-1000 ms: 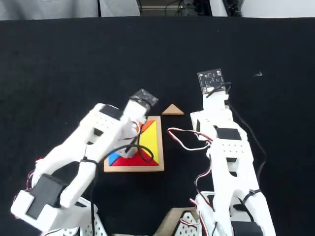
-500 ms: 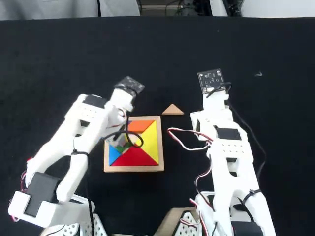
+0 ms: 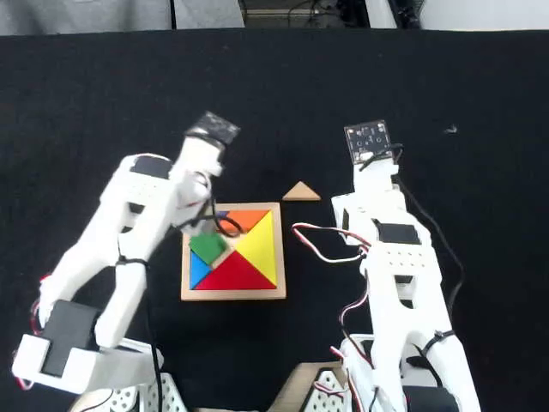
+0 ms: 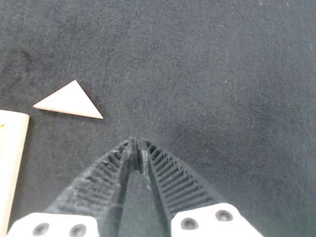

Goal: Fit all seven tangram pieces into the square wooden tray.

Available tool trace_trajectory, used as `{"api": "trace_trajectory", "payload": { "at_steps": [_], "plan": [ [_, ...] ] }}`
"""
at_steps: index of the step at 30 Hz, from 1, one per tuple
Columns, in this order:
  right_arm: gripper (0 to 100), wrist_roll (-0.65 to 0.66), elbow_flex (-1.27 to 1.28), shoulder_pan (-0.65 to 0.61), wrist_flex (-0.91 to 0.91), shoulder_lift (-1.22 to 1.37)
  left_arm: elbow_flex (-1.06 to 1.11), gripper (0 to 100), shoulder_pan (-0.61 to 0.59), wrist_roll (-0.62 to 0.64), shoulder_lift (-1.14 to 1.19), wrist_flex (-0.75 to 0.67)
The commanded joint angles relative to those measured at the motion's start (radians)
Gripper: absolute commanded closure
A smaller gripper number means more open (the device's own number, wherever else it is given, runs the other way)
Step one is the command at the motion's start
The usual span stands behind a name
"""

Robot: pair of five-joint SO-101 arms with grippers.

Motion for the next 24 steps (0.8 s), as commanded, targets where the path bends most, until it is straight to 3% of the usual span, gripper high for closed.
{"api": "trace_trajectory", "payload": {
  "at_steps": [1,19,24],
  "plan": [
    [98.7,0.012,0.007,0.008,-0.035,-0.03,0.021,80,-0.064,-0.006,-0.003,-0.087],
    [98.7,0.012,0.051,-0.025,-0.11,-0.03,0.168,80,-0.015,-0.006,-0.015,-0.176],
    [98.7,0.012,0.059,-0.025,-0.117,-0.03,0.065,80,-0.044,-0.002,-0.112,0.006]
  ]
}}
